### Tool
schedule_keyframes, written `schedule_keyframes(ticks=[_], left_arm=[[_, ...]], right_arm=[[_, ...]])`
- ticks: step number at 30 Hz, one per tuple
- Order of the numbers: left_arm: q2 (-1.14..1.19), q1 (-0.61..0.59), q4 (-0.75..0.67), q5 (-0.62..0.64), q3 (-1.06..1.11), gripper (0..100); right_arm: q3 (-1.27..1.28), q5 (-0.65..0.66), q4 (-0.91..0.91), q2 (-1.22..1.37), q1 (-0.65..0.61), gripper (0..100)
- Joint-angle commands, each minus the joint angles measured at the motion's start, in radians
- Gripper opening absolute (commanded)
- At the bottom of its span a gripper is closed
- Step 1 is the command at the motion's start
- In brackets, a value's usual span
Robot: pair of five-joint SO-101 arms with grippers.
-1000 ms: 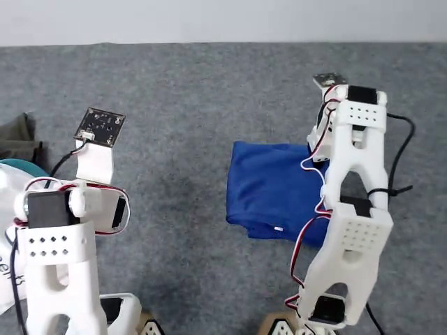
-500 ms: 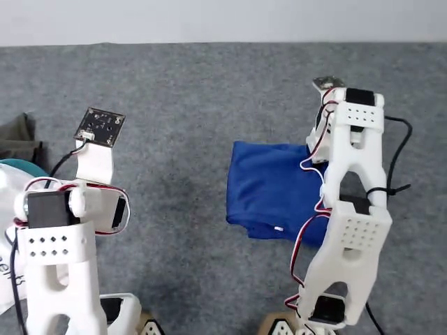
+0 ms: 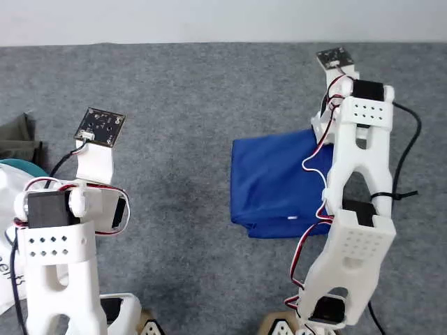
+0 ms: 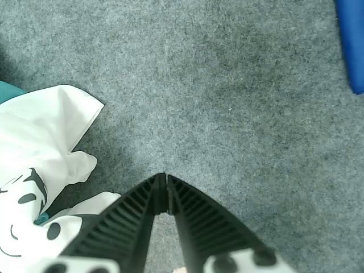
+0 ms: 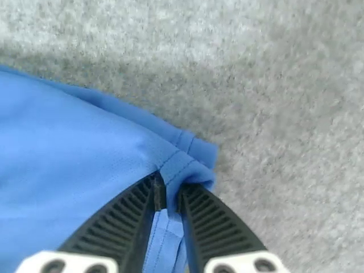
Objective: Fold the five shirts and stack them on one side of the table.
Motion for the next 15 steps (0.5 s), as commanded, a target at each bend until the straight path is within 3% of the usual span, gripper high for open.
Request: schedule_keyframes(ticks=[1,9,15], left_arm=[[-0.014,0.003,0.018,-0.008,-0.002,1],[-0.014,0.002,0.018,-0.008,-0.001,1],[-0.017,0.0,0.018,-0.008,-0.001,1]], right_arm=[[-0.057,0.026,-0.024,-0.001,-0.005,1.3],[-0.058,-0.029,0.082,-0.107,-0.012,22.0],[-0.058,-0.071,0.248,-0.234,-0.096,17.4]])
